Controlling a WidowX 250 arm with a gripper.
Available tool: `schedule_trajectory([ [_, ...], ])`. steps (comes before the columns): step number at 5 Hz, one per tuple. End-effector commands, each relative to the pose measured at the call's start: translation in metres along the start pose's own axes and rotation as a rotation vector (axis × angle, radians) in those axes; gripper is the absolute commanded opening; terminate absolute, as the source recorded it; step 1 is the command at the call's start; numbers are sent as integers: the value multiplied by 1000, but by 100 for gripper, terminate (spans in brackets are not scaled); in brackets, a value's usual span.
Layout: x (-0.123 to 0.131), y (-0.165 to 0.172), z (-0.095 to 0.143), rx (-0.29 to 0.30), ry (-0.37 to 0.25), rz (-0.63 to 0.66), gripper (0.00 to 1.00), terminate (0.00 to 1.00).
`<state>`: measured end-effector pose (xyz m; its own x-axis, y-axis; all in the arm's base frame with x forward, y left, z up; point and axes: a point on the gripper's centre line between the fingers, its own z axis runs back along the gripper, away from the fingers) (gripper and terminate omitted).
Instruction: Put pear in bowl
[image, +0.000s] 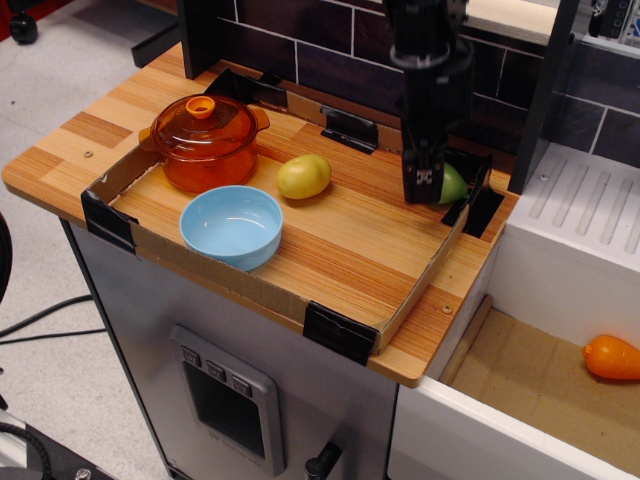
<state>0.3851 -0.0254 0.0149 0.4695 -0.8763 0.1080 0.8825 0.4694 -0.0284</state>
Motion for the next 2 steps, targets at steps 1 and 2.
schedule_trajectory([
  [1, 0, 5, 4, 10, -9, 28, 0, 0],
  [2, -1, 3, 3, 9, -10, 32, 0, 0],
])
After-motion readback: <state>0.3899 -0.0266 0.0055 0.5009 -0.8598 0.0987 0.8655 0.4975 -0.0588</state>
